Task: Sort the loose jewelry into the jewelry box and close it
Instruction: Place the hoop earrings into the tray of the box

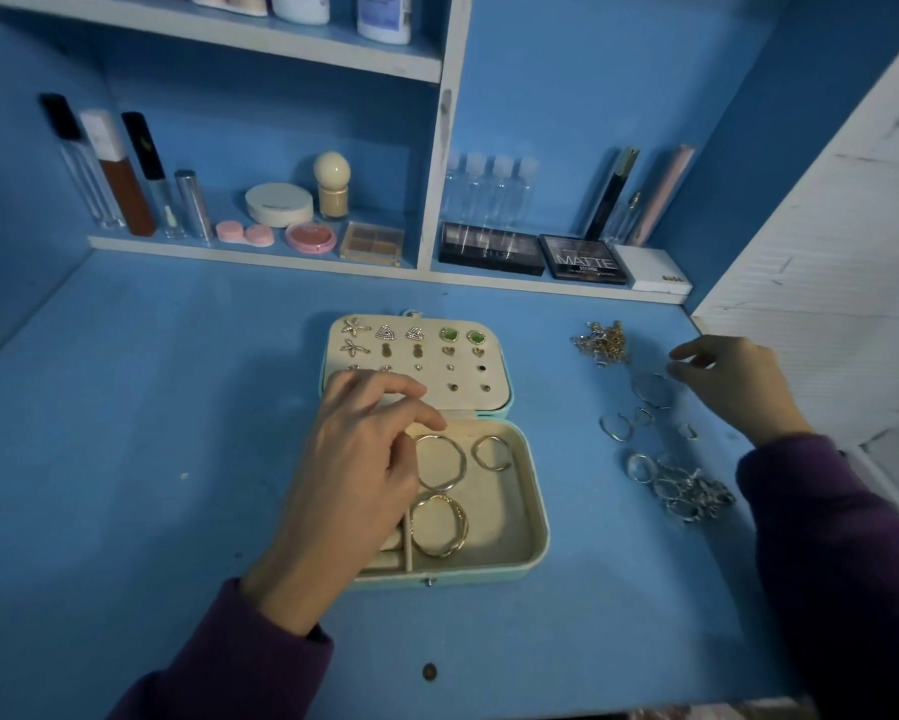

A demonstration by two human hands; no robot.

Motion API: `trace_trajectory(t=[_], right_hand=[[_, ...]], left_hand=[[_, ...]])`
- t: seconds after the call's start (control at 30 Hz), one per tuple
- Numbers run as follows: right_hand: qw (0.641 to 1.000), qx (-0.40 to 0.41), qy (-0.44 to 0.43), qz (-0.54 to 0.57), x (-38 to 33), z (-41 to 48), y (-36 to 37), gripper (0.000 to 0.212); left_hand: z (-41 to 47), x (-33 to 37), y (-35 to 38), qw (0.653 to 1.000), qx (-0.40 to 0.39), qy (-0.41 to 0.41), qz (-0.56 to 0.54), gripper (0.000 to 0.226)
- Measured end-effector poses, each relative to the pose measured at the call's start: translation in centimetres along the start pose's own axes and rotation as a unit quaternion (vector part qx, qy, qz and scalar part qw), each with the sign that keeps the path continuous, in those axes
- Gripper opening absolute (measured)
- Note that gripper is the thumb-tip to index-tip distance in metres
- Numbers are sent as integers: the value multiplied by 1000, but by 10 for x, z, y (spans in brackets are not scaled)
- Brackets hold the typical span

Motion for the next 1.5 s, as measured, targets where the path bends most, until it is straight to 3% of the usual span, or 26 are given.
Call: trace_trajectory(t=[0.1,0.37,0.57,0.77,0.97,1.07,1.5], right_hand=[[999,-20,32,17,17,5,6,23],[996,-42,52,53,19,7,16,10],[997,-48,33,46,10,4,17,14],[991,-31,-53,122,-44,-23,11,7],[972,-76,-198,104,-138,-85,51,22],[969,-10,-243,51,-162,-104,68,4],[954,107,-276,-54,-183,-118,76,10]], left_hand=[[0,0,0,1000,6,2,-1,33],[0,0,0,1000,7,1,-1,33],[0,-1,0,1000,5,-4,3,33],[-1,-3,-5,1000,16,-24,-3,40],[-1,-2,-9,999,36,-25,-3,39],[-2,-2,-9,999,34,-27,-6,40],[-2,-4,-8,999,33,-26,-11,36]])
Point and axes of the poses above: each hand's wrist, its own z-axis towards the middle knuckle, its own y-axis out of the palm, x = y × z, the point moved 9 cm from there along z, towards the middle knuckle, and after that the axes turned 12 degrees about -x, right-handed, at the moved point
